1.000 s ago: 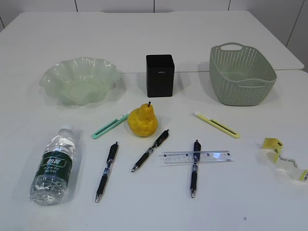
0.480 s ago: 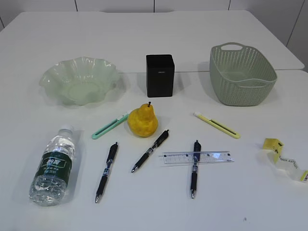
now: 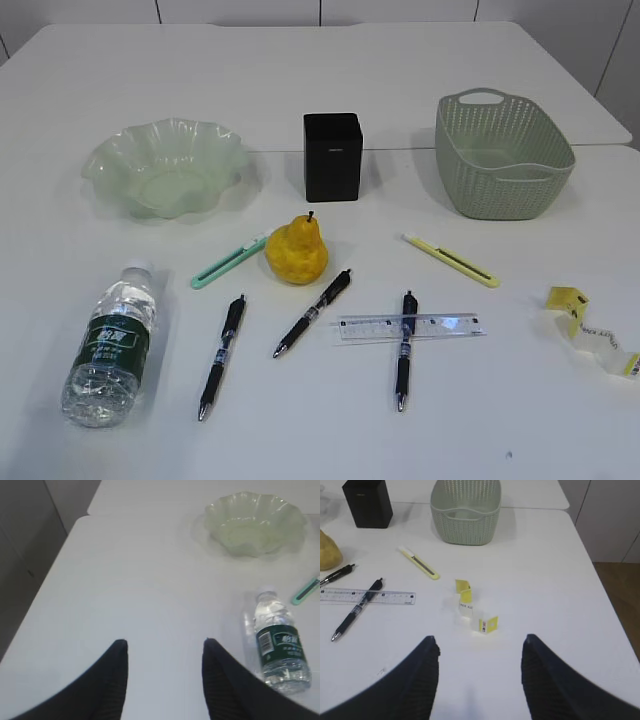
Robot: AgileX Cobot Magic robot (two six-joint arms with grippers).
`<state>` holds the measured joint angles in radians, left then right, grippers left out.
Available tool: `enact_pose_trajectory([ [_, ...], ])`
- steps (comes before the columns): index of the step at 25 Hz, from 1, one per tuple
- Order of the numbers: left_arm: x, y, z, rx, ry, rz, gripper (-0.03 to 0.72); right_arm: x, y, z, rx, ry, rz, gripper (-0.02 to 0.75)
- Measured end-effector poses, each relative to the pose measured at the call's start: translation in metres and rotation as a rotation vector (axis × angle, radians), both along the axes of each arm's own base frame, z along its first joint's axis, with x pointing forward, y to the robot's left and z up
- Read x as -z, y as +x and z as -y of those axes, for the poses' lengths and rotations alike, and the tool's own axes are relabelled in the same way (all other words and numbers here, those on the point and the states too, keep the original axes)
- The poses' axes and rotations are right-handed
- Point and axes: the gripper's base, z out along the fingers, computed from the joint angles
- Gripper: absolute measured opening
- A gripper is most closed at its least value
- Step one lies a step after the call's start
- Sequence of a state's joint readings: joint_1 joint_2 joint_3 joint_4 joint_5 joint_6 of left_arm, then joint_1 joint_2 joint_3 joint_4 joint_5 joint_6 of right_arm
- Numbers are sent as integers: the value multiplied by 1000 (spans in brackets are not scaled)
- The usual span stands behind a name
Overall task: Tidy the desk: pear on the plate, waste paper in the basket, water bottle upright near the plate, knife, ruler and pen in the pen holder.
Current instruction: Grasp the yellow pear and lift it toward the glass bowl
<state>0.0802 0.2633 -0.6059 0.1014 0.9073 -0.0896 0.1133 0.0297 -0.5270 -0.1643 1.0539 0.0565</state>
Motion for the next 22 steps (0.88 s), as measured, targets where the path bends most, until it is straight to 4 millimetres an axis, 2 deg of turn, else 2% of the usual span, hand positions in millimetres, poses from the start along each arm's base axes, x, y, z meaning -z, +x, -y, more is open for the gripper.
enact_pose_trajectory([
  [8, -42, 65, 7, 146, 6, -34, 358, -3, 44, -11, -47, 33, -168, 391],
  [13, -55, 112, 23, 268, 8, -101, 416, -22, 82, -17, -58, 40, -216, 389],
  [18, -56, 177, 61, 415, 20, -219, 424, -32, 129, -22, -55, 32, -336, 388],
  [22, -42, 239, 98, 490, 23, -330, 424, -38, 159, -27, -56, 39, -403, 388],
])
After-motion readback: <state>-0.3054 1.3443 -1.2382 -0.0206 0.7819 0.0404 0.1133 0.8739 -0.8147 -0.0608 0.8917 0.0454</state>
